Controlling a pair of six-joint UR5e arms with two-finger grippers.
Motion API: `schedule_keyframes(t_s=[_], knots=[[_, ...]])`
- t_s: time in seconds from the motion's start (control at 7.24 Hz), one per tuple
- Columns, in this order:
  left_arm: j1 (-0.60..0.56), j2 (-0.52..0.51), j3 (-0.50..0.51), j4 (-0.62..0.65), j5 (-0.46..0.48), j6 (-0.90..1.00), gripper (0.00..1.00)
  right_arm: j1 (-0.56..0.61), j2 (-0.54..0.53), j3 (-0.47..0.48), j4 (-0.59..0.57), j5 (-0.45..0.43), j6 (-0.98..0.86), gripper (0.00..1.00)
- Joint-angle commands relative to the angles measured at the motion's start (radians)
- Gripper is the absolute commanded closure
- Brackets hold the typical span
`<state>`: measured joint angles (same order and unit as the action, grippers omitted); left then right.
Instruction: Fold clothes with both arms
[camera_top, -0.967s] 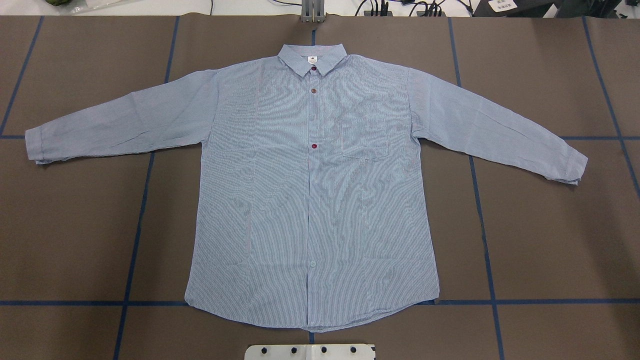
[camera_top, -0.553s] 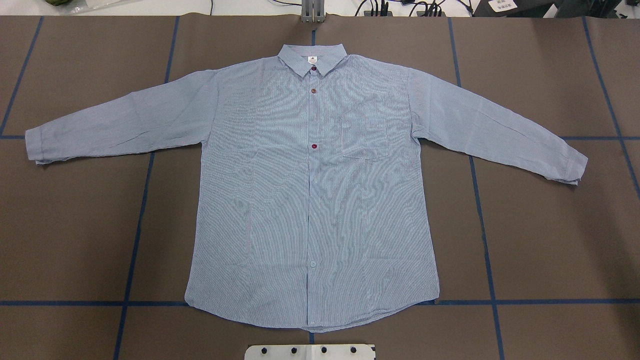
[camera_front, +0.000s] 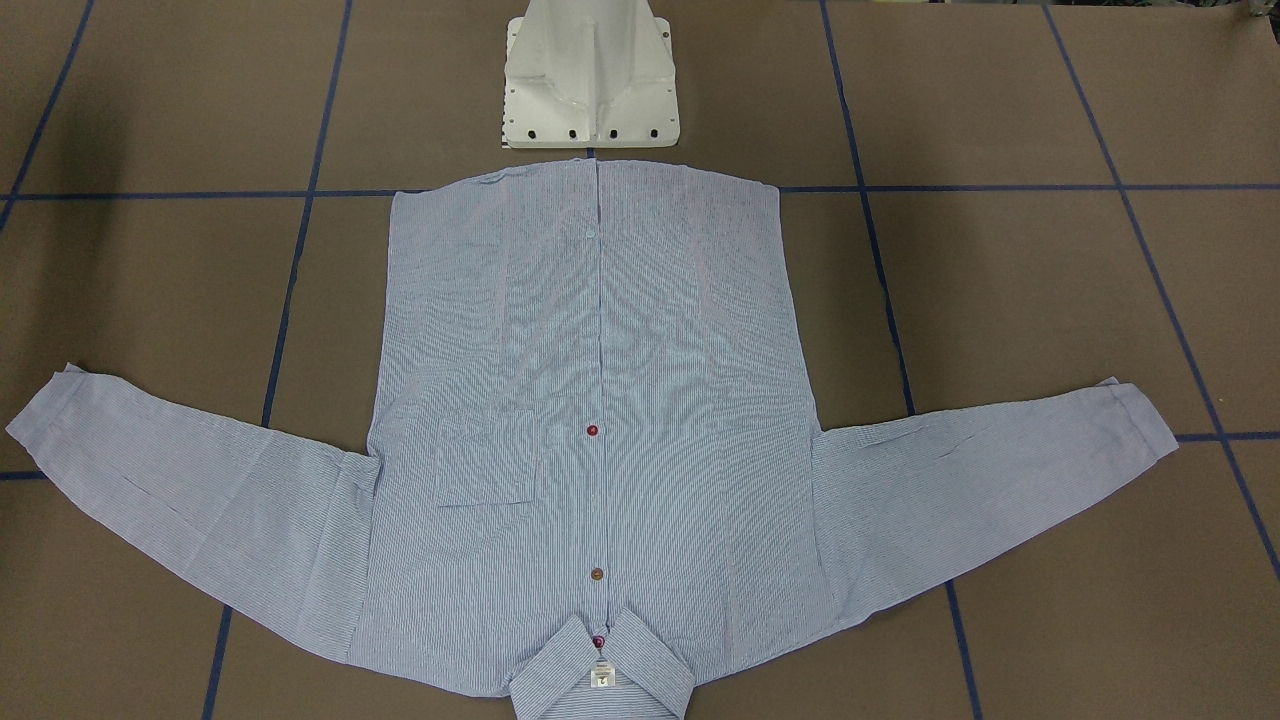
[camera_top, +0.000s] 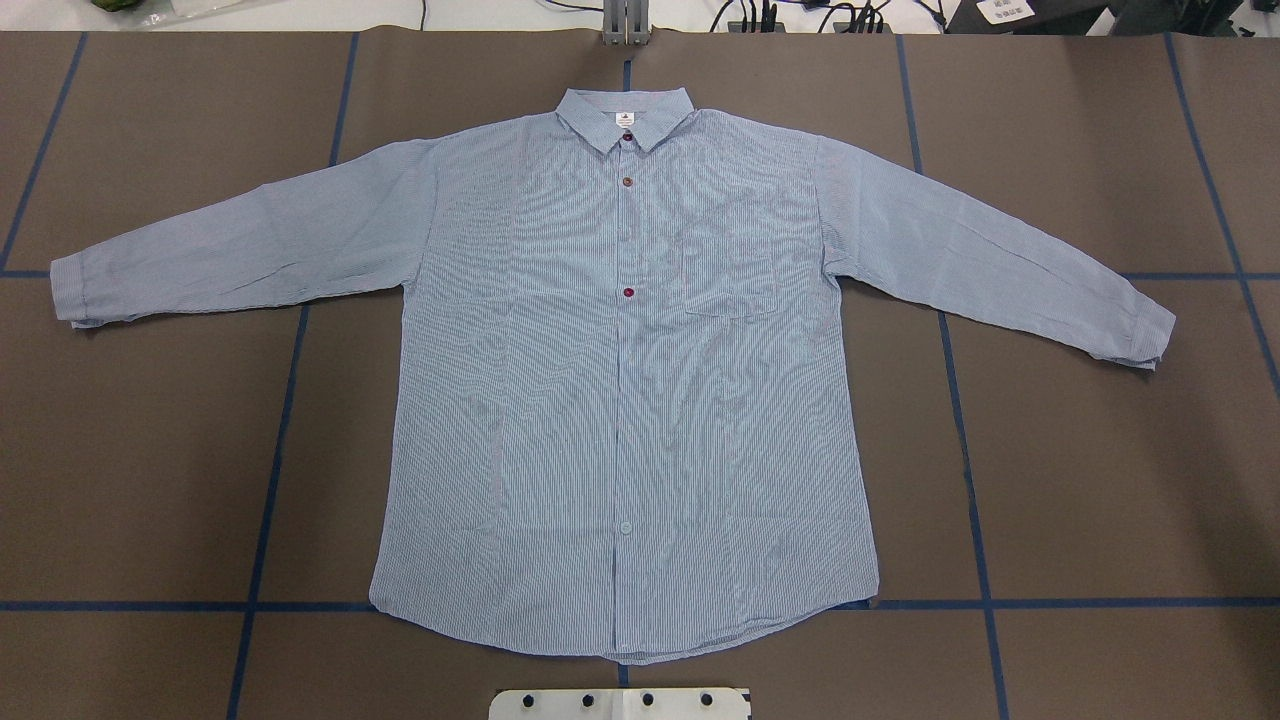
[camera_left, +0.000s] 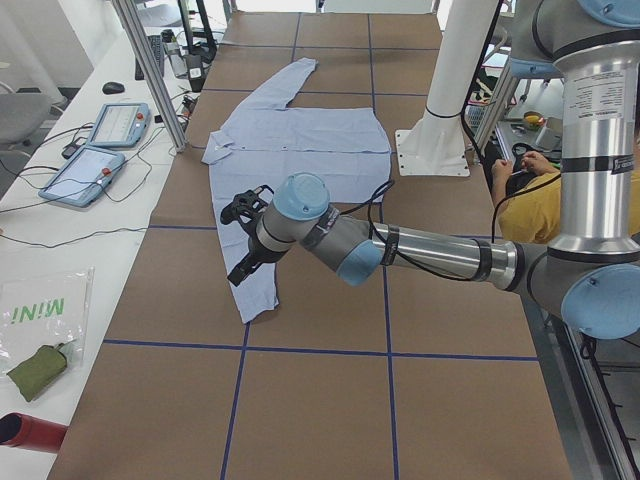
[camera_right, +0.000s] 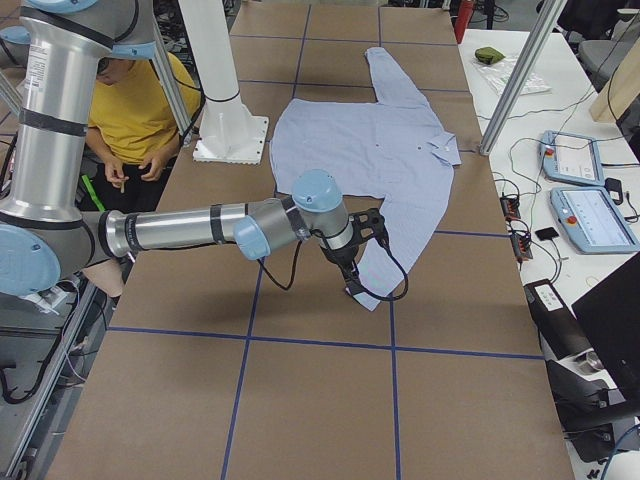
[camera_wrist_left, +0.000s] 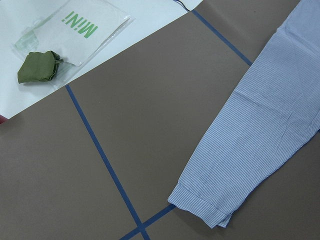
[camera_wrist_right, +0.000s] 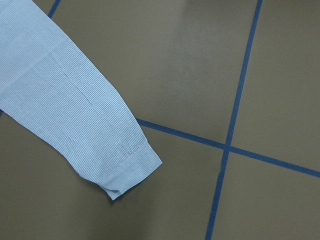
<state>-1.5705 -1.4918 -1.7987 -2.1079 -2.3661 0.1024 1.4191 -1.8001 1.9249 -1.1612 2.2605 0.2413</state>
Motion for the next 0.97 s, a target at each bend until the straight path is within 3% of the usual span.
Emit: schedule_keyframes(t_s=[0.0, 0.41, 0.69, 0.83], knots=[[0.0, 0.001, -0.001, -0.001, -0.001, 0.0, 0.0, -0.163, 0.004, -0.065, 0.259, -0.076, 0.425, 0.0], [0.0, 0.001, -0.001, -0.001, -0.001, 0.0, 0.0, -0.313, -0.005, -0.245, 0.616, -0.246, 0.72, 0.03], [0.0, 0.001, -0.002, -0.001, -0.001, 0.002, 0.0, -0.418, -0.005, -0.306, 0.736, -0.391, 0.878, 0.12], [0.0, 0.001, -0.002, -0.001, -0.001, 0.002, 0.0, -0.478, -0.005, -0.311, 0.738, -0.47, 0.926, 0.19]])
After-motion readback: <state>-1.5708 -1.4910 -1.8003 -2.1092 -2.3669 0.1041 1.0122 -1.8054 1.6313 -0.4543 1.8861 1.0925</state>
